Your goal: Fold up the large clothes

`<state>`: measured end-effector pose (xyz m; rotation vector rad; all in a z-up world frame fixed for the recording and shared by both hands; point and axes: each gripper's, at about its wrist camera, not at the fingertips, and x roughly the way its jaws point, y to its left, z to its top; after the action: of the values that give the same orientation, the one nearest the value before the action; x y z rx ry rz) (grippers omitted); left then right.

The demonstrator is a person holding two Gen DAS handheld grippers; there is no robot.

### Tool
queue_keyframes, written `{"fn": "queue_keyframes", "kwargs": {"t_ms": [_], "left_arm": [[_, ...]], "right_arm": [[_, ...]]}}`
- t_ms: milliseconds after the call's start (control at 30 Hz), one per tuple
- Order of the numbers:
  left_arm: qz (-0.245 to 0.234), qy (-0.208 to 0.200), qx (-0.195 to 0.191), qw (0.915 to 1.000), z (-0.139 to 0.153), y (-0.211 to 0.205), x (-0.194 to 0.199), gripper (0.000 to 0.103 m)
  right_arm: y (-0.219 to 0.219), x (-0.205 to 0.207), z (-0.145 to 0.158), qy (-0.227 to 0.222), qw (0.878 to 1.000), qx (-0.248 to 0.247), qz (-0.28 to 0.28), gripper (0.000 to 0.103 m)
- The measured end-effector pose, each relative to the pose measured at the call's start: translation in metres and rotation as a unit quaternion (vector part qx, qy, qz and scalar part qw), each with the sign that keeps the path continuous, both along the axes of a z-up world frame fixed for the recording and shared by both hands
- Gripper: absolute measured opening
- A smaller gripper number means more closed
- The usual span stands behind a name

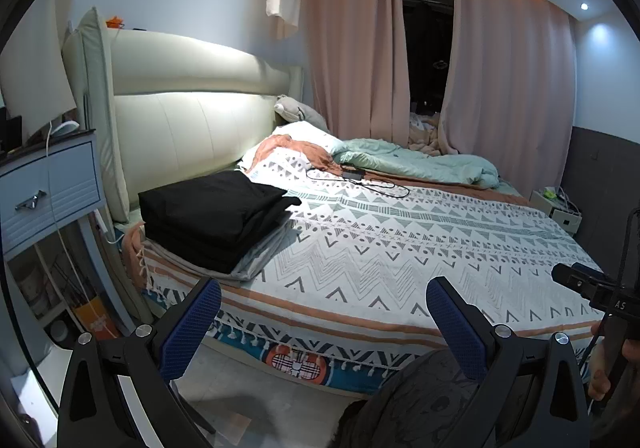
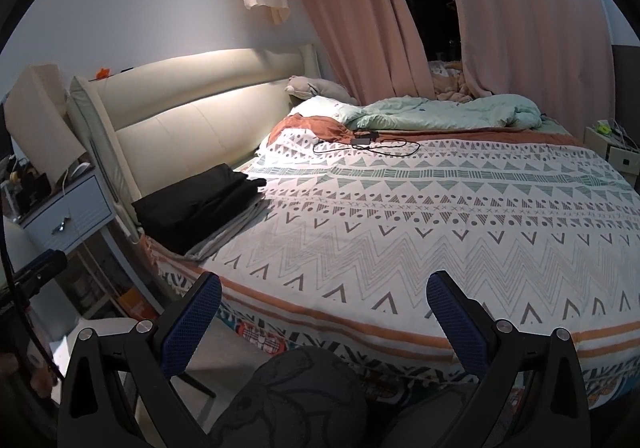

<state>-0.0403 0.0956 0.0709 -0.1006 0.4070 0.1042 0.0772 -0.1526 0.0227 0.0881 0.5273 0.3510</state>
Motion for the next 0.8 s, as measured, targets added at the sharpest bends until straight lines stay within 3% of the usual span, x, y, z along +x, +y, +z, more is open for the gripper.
{"fn": "queue_keyframes", "kwargs": {"t_ms": [800], "left_arm": [[-0.004,-0.003,-0.003,1.0000,0.0038,0.0005,-0.0027,0.103]], "right_arm": [[-0.0004,0.0015,-0.0033,0.011,1.000,0.006,-0.005,0.103]]}}
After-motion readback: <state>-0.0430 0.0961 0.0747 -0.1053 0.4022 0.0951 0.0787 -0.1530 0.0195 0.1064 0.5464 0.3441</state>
